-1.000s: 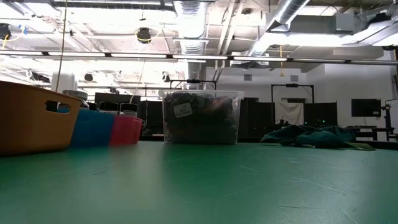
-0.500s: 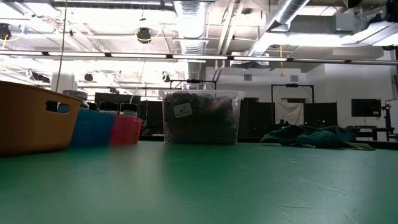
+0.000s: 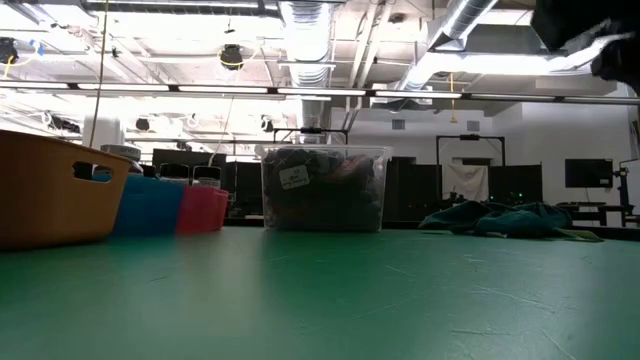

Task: Sort spices by type
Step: Put the red spice can into the yellow bin

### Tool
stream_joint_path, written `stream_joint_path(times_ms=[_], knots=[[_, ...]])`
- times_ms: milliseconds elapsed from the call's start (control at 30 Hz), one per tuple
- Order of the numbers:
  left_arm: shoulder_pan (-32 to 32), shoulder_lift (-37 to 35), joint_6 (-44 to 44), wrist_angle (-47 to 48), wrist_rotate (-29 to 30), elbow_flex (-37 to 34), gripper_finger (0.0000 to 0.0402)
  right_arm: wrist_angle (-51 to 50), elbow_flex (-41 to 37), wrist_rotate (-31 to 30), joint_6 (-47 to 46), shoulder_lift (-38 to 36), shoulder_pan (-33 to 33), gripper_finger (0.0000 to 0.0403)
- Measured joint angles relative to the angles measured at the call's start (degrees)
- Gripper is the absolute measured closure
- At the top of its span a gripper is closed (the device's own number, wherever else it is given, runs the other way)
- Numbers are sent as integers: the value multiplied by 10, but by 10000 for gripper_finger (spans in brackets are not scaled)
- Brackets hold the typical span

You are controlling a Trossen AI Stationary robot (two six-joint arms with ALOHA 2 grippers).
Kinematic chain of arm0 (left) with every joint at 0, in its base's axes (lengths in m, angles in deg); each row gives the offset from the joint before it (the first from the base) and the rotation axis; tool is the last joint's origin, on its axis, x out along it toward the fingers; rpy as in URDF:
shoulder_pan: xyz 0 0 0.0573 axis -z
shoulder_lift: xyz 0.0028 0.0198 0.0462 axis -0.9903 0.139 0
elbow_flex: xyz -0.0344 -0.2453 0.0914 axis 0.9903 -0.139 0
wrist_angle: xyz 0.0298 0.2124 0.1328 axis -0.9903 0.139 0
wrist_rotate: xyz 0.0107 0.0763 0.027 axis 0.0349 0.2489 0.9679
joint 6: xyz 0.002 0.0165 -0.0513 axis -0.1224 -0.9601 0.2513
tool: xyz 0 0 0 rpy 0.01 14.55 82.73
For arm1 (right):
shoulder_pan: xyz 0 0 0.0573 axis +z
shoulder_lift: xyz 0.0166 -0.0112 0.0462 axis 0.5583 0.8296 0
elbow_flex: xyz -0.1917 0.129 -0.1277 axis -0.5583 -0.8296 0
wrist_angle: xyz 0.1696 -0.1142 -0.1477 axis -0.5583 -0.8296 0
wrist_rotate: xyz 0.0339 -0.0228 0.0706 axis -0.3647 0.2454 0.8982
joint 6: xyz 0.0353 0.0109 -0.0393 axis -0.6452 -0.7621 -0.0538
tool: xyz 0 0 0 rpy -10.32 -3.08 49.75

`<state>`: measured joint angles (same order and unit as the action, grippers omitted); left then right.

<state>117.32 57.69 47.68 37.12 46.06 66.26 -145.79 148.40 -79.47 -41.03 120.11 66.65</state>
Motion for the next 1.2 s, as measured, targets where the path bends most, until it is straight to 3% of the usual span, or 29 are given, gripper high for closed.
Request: stream_joint_path(times_ms=[367, 700, 800, 1000, 1200], knots=[[0, 0, 4, 0, 0, 0, 152, 74, -77, 28, 23, 0, 6, 48], [0, 0, 4, 0, 2, 0, 152, 95, -92, 37, 23, 0, -7, 159], [0, 0, 4, 1, 2, 0, 152, 93, -92, 40, 6, -1, -14, 163], [0, 0, 10, 5, 2, 0, 152, 42, -81, 40, -55, -28, -22, 163], [0, 0, 7, 6, 2, 0, 152, -60, -30, 39, -154, -114, 11, 159]])
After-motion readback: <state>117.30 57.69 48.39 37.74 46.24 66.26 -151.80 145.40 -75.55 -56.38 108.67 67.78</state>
